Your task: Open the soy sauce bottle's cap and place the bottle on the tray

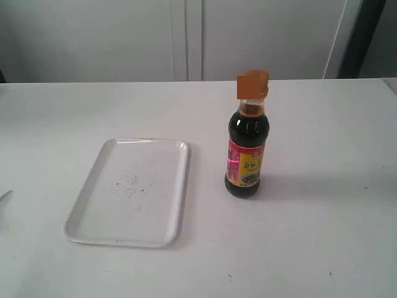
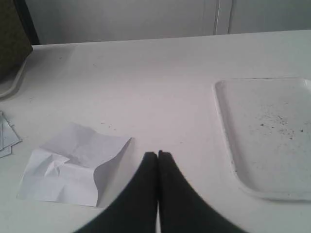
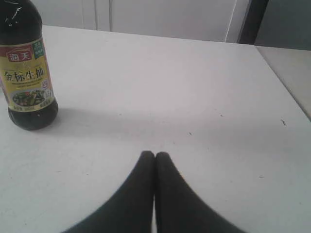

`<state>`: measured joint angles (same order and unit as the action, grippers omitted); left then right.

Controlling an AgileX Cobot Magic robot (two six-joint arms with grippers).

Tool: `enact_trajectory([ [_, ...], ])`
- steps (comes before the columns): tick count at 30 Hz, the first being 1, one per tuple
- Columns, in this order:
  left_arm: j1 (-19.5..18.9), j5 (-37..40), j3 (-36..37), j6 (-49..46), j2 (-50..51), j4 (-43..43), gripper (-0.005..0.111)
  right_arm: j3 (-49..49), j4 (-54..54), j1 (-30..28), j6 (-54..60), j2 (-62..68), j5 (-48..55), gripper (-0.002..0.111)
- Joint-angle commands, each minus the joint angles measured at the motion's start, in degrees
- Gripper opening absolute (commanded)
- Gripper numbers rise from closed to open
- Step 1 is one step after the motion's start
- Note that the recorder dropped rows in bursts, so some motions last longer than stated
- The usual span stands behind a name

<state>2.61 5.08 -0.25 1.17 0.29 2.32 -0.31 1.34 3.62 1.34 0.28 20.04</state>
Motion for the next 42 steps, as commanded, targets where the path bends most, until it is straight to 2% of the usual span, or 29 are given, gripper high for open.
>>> enact_trajectory([
  [1, -0.3, -3.3, 0.3, 0.4, -0.3, 0.9, 0.0, 0.3, 0.2, -0.2, 0.1, -0.3, -0.1, 0.0],
  [6, -0.2, -13.5, 0.3, 0.8, -0.3, 0.9, 0.0, 0.3, 0.2, -0.2, 0.1, -0.3, -0.1, 0.0],
  [10, -0.2, -16.7, 0.3, 1.8, -0.3, 0.9, 0.0, 0.3, 0.2, -0.2, -0.7, -0.3, -0.1, 0.0],
  [15, -0.2, -16.9, -3.6, 2.0, 0.0, 0.6, 0.0, 0.3, 0.2, -0.2, -0.7, -0.3, -0.1, 0.0],
  [22, -0.2, -19.2, -11.1, 3.7, 9.9, -0.7, 0.0, 0.3, 0.2, -0.2, -0.7, -0.3, -0.1, 0.0],
  [24, -0.2, -22.7, -13.8, 9.0, 15.4, -6.9, 0.0, 0.3, 0.2, -0.2, -0.7, -0.3, -0.1, 0.0],
  [26, -0.2, -26.1, -16.2, 19.7, 21.0, -18.6, 0.0, 0.3, 0.2, -0.2, -0.7, -0.3, -0.1, 0.0],
  [27, -0.2, -30.2, -17.6, 27.2, 25.0, -28.0, 0.0, 0.3, 0.2, -0.2, -0.7, -0.3, -0.1, 0.0],
  [29, -0.2, -37.7, -19.7, 36.1, 32.0, -37.5, 0.0, 0.3, 0.2, -0.2, -0.7, -0.3, -0.1, 0.0],
  [32, -0.2, -46.1, -24.2, 44.6, 42.6, -48.8, 0.0, 0.3, 0.2, -0.2, -0.7, -0.3, -0.1, 0.0],
  [37, -0.2, -61.0, -28.4, 47.0, 55.0, -58.0, 0.0, 0.3, 0.2, -0.2, -0.7, -0.3, -0.1, 0.0],
  [42, -0.2, -74.6, -30.8, 47.3, 63.5, -61.6, 0.0, 0.3, 0.2, -0.2, -0.7, -0.3, -0.1, 0.0],
])
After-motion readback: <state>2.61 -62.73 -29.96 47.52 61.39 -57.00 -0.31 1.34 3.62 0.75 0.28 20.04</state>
